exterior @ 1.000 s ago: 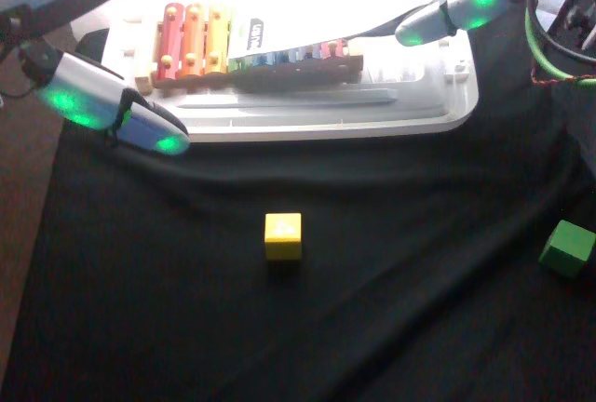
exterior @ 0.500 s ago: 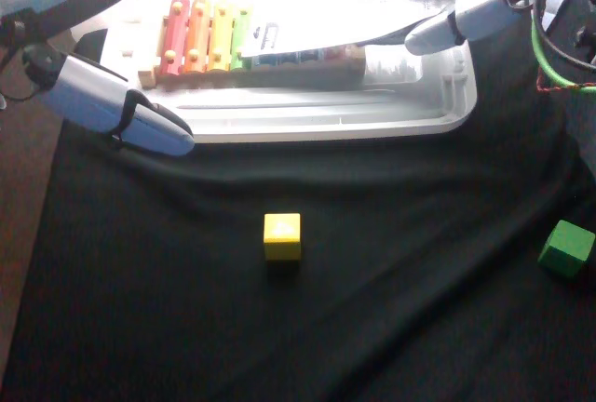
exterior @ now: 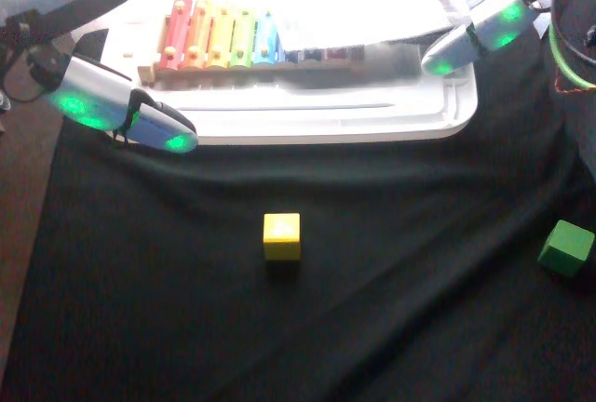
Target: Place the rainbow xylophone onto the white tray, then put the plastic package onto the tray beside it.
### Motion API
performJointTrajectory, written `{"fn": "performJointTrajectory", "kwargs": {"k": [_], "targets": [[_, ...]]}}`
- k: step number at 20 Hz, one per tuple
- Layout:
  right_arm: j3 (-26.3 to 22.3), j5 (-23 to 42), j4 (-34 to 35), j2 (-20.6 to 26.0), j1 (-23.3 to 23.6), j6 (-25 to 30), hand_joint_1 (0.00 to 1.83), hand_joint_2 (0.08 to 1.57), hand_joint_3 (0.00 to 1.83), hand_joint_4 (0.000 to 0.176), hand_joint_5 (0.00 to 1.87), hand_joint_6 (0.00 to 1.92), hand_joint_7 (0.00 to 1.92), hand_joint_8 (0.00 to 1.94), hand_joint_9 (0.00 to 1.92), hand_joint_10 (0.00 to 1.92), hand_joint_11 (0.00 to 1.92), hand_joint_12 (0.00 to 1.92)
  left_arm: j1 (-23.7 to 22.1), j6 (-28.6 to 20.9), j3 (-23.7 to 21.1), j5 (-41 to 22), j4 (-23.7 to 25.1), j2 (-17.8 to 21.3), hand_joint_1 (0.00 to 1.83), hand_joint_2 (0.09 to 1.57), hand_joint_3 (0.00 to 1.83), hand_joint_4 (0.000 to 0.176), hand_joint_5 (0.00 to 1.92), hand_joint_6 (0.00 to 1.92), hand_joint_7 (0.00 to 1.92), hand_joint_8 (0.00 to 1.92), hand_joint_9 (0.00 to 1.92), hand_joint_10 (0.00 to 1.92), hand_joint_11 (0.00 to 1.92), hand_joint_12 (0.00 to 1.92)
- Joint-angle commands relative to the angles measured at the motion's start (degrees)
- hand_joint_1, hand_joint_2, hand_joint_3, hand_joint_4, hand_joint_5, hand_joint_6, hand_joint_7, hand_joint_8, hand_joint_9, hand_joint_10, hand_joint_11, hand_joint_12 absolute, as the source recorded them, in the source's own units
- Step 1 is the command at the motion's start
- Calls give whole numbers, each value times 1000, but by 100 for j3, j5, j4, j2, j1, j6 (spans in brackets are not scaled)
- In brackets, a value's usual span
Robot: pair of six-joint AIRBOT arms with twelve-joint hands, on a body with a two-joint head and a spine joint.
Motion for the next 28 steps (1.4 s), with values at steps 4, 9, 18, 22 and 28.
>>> {"fn": "performJointTrajectory", "kwargs": {"k": [4,9,18,22,28], "targets": [[-200,991,494,181,58,39,870,482,0,0,0,0,0,0,0,0,0,0,-1,-23,5,-650,-249,-19,799,708,4,0,0,0,0,0,0,0,0,0],[-695,1598,743,504,59,-75,792,503,2,41,0,0,0,0,0,0,0,0,109,-24,20,-728,-395,-17,790,688,0,0,0,0,0,0,0,0,0,0],[-2315,2959,1476,1684,59,-1012,657,516,9,101,0,0,0,0,0,0,144,74,121,-26,-10,-1326,-700,25,681,752,21,0,0,0,0,0,0,0,0,0],[-3176,3409,1888,2330,54,-1900,631,490,0,155,0,0,0,0,0,0,112,73,189,-26,-168,-1944,-930,171,815,718,0,0,0,0,0,0,0,0,0,0],[-3569,5103,3045,2584,-979,-2159,821,553,19,129,0,0,0,0,0,0,44,57,733,113,-532,-3371,-1474,446,746,728,3,0,5,0,0,0,0,0,0,0]]}}
